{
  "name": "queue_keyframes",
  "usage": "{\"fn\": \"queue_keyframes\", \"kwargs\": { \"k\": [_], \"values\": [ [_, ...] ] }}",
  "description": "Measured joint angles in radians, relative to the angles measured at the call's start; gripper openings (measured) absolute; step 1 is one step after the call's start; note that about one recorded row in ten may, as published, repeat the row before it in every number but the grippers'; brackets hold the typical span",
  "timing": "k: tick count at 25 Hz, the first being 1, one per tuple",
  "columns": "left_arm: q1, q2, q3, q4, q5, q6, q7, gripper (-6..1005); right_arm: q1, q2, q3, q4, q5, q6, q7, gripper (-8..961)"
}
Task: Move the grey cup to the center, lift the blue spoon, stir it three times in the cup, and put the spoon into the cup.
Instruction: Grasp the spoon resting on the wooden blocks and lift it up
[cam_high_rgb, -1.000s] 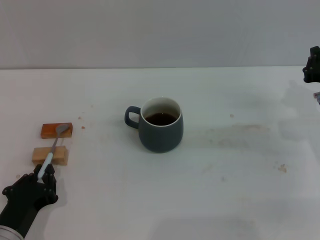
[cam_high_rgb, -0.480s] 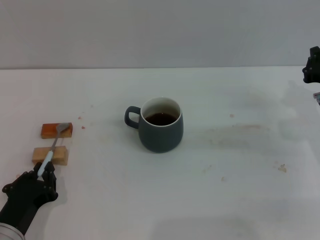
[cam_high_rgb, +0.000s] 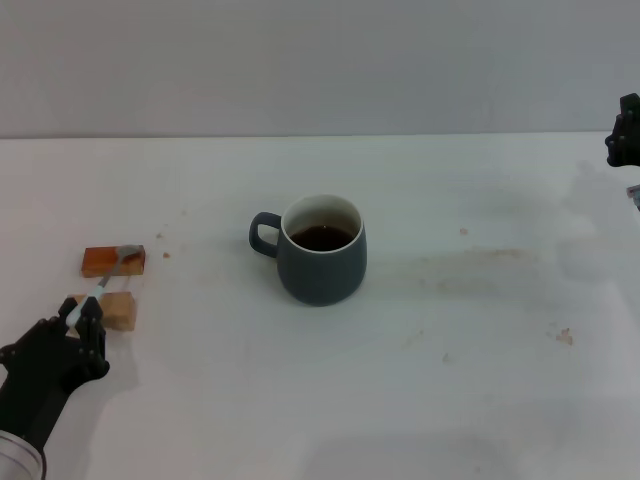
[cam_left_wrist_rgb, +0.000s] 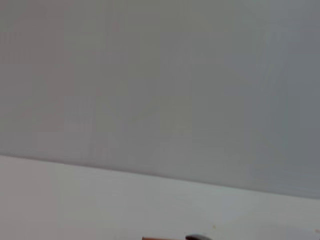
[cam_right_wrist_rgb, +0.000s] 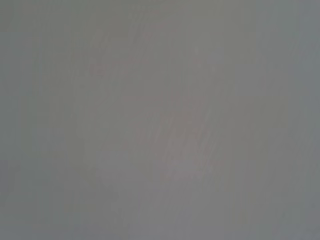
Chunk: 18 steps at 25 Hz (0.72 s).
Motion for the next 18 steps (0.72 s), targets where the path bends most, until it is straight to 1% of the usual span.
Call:
{"fn": "queue_keyframes", "kwargs": {
  "k": [12, 18],
  "values": [
    [0.006, 0.001, -0.002, -0.014, 0.000, 0.015, -0.001, 179, 0.003, 0.001, 0.000, 0.000, 0.000, 0.001, 0.000, -1],
    [-0.002, 0.001, -0.002, -0.015, 0.000, 0.019, -0.001, 179, 0.003, 0.002, 0.000, 0.000, 0.000, 0.001, 0.000, -2]
  ]
}}
